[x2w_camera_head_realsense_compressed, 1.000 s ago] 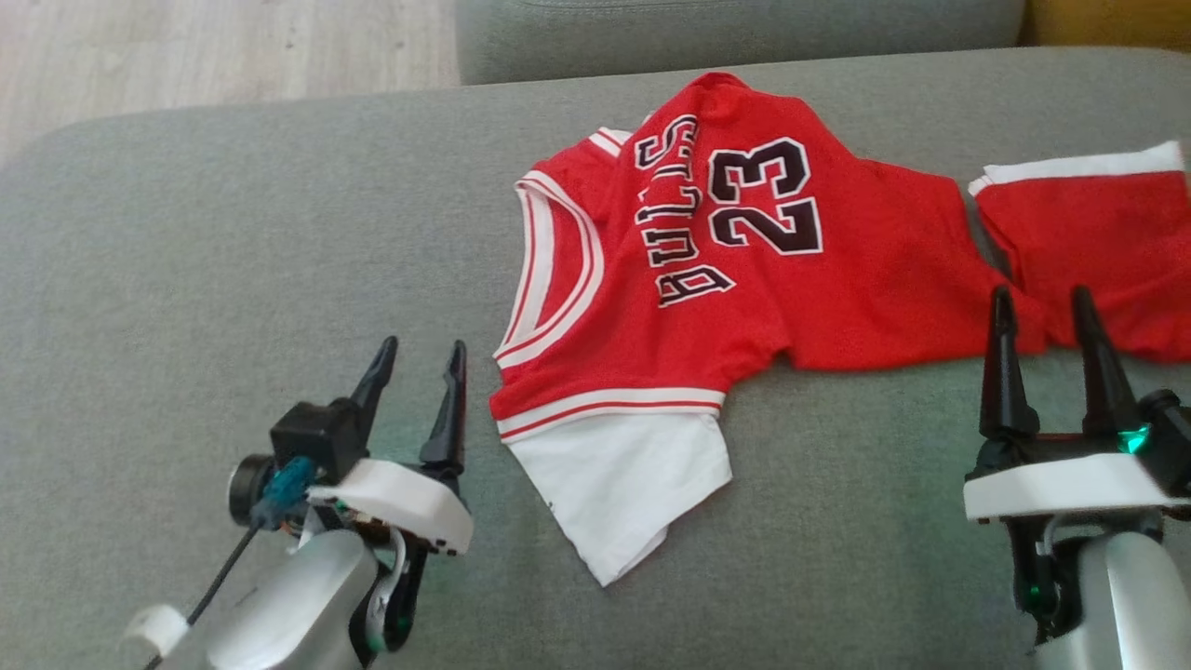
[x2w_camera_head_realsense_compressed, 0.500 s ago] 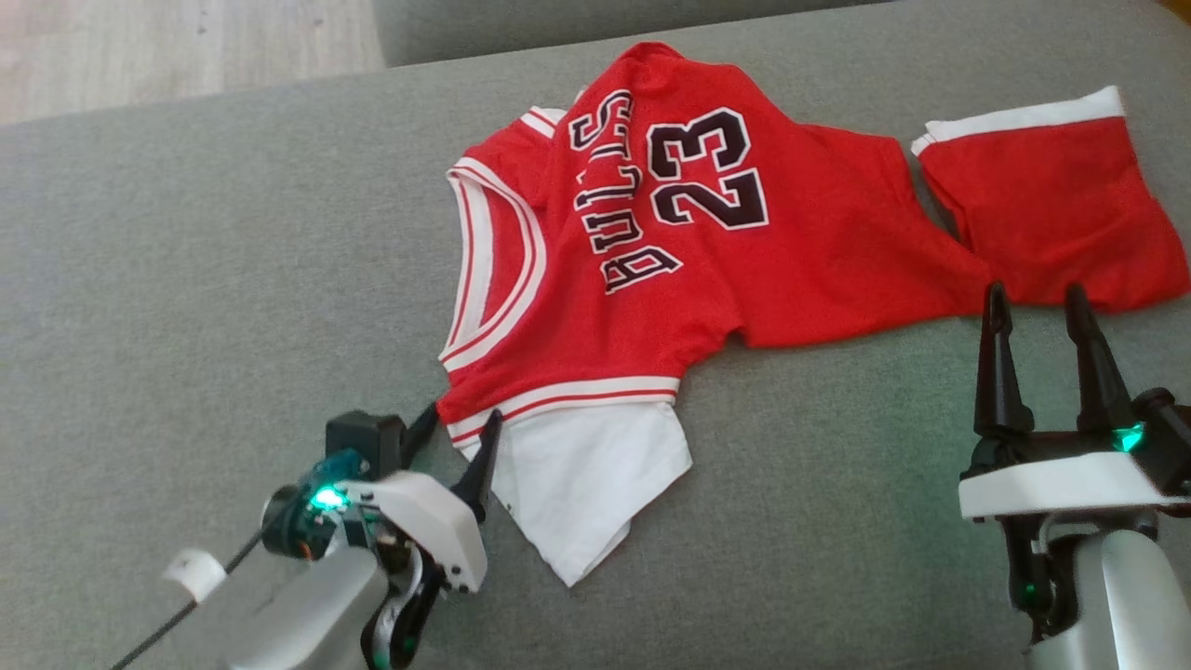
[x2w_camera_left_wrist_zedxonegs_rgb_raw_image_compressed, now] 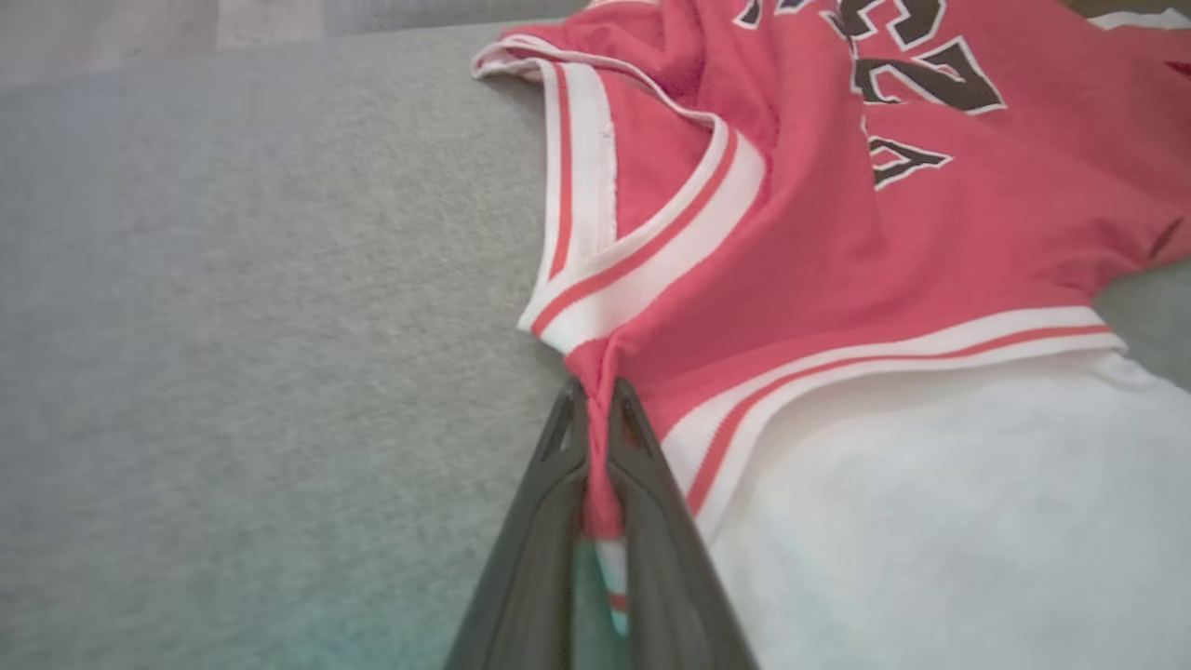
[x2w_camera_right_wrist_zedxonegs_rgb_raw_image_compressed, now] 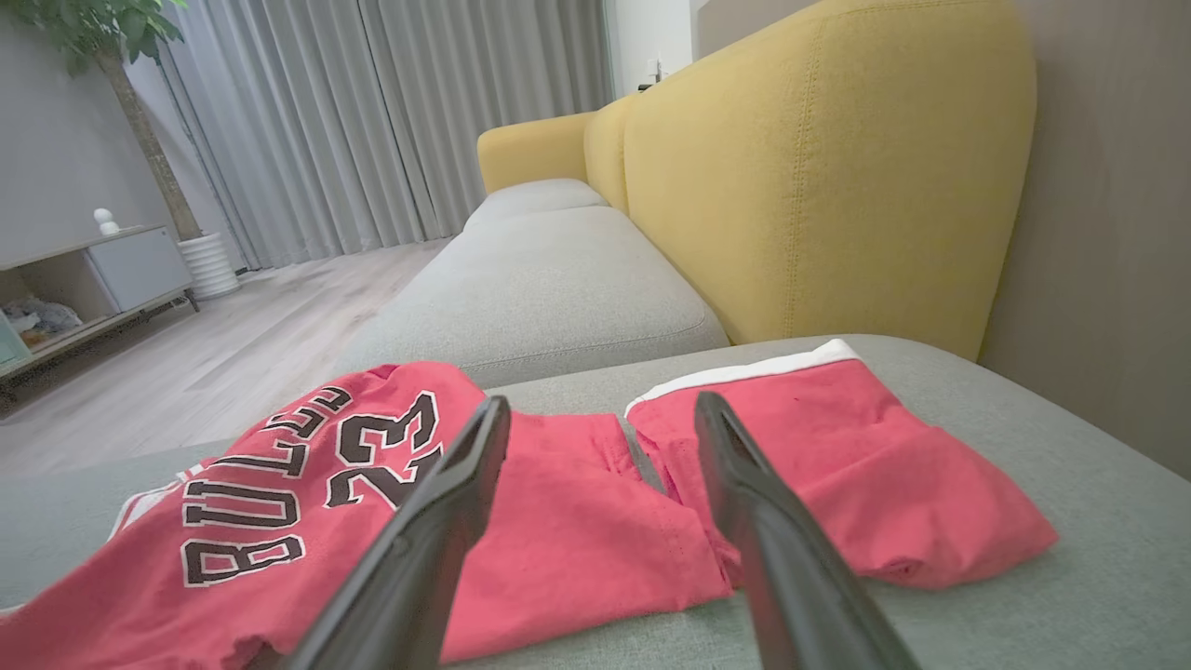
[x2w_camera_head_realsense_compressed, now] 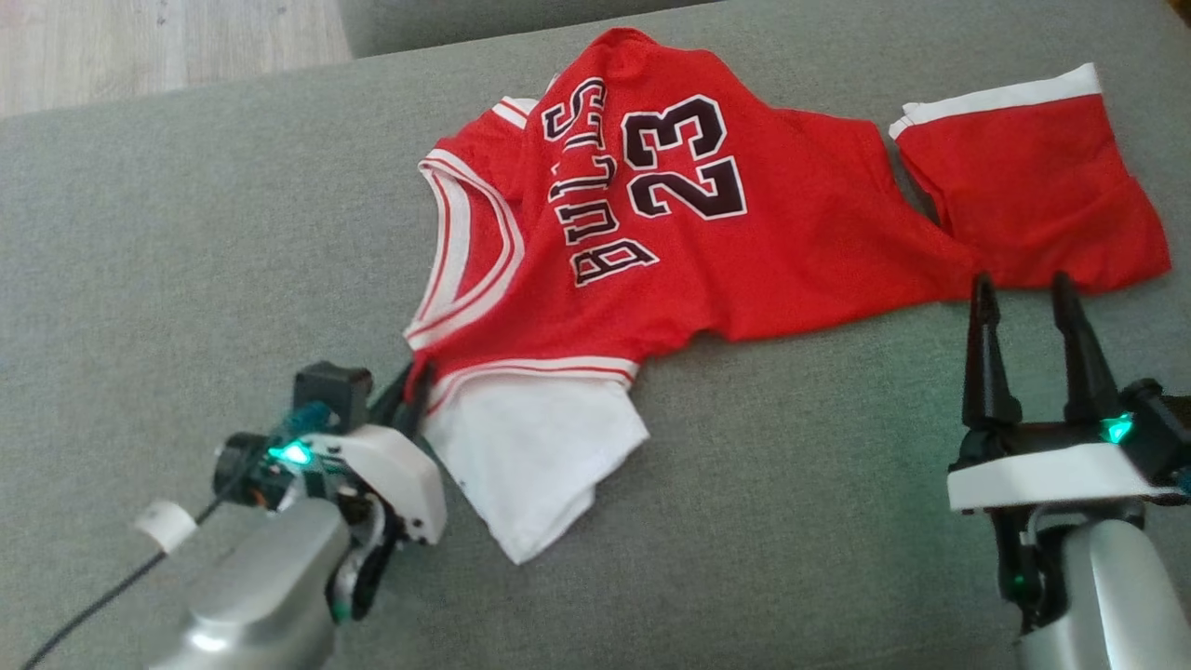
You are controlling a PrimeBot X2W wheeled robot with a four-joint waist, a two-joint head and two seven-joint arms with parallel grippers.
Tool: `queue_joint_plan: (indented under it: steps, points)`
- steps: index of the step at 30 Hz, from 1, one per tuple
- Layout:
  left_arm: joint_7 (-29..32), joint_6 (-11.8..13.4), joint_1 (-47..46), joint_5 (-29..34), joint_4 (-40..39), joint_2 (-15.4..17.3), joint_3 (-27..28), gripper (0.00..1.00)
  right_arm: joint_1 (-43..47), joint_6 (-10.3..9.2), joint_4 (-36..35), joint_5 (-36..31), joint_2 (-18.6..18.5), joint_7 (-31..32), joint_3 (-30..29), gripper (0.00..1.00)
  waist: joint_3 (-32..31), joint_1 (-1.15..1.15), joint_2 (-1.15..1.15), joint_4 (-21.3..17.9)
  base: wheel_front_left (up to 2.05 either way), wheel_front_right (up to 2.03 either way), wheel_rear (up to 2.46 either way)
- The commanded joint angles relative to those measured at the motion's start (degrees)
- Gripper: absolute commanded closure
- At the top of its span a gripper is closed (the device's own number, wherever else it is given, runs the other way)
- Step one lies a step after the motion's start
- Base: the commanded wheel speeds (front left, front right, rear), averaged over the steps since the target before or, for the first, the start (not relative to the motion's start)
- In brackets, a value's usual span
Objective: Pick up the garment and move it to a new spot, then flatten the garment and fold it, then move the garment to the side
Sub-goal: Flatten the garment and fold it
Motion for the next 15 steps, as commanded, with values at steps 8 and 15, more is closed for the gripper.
queue_joint_plan:
  steps: [8,15]
  points:
    - [-1.22,-1.15,-8.21,2.64,1.75,6.42,2.37,1.00,-1.99,-0.04,-0.82,0.31,-0.34,0.08,2.67,0.00,-0.21,0.00,0.00,-0.15,0.00,0.00,0.00]
    - [-0.62,-3.45,-12.99,3.58,4.91,8.65,2.44,1.00,-2.28,-0.04,-0.45,0.06,-0.34,0.80,3.66,0.00,-0.20,0.00,0.00,0.20,0.00,0.00,0.00]
